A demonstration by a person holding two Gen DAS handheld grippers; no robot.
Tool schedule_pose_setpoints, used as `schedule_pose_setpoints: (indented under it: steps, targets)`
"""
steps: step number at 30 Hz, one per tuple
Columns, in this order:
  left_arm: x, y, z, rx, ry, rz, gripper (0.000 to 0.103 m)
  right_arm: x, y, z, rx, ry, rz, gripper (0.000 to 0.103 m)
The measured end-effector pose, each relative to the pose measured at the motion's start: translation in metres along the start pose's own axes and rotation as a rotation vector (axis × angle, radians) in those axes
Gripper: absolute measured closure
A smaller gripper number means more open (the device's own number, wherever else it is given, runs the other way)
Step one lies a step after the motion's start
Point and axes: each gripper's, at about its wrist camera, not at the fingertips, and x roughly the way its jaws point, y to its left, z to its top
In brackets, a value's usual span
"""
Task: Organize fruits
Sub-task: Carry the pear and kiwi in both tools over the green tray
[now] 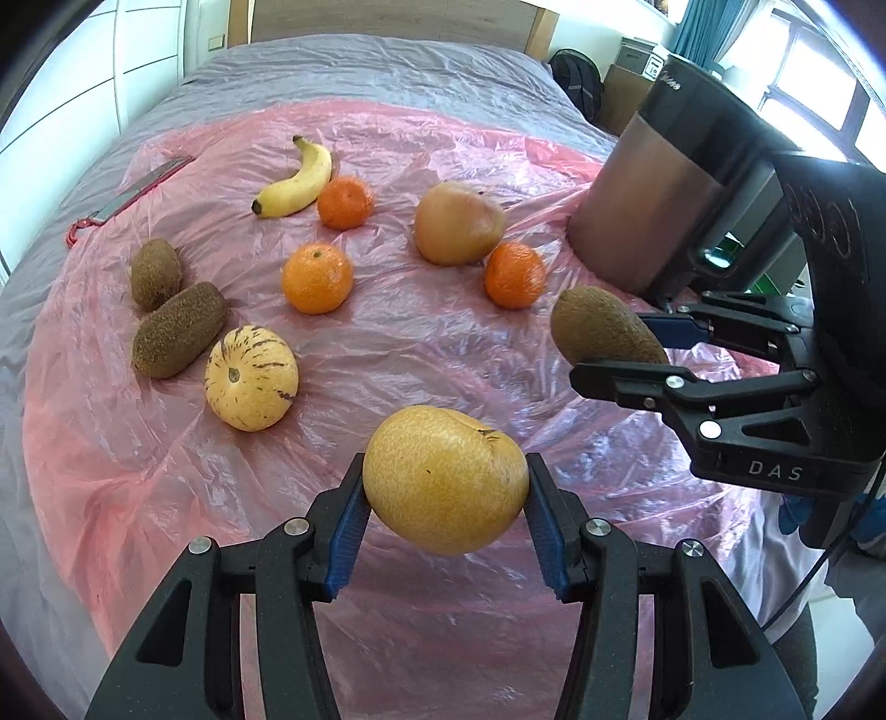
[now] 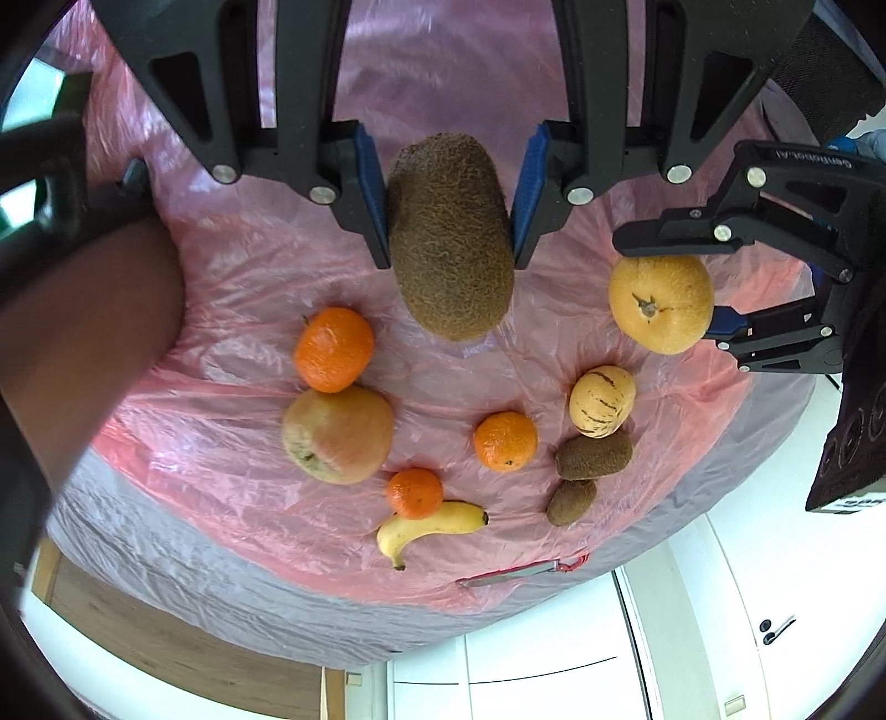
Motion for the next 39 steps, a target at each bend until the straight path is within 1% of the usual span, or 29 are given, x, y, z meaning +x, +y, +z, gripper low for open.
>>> schedule_pose_setpoints:
  steps: [9, 19, 24, 29, 39]
  targets:
    - [-0.023, -0.034, -0.004, 0.018, -0.014, -0.003, 0.056, -0.049, -0.013, -0.038, 0.06, -0.027, -0.04, 0.045]
    - [-0.033, -0.097, -0.001, 0.111, -0.002, -0.033, 0.056, -0.103, -0.048, -0.082, 0.151, -0.08, -0.099, 0.045]
    - [-0.029, -0.133, 0.005, 0.175, 0.015, -0.065, 0.056, -0.124, -0.076, -0.105, 0.207, -0.103, -0.14, 0.045]
    - [-0.019, -0.173, 0.011, 0.242, 0.038, -0.113, 0.056, -0.142, -0.106, -0.125, 0.266, -0.124, -0.178, 0.045]
    - [0.008, -0.252, 0.03, 0.36, 0.072, -0.192, 0.056, -0.175, -0.183, -0.167, 0.405, -0.168, -0.288, 0.045]
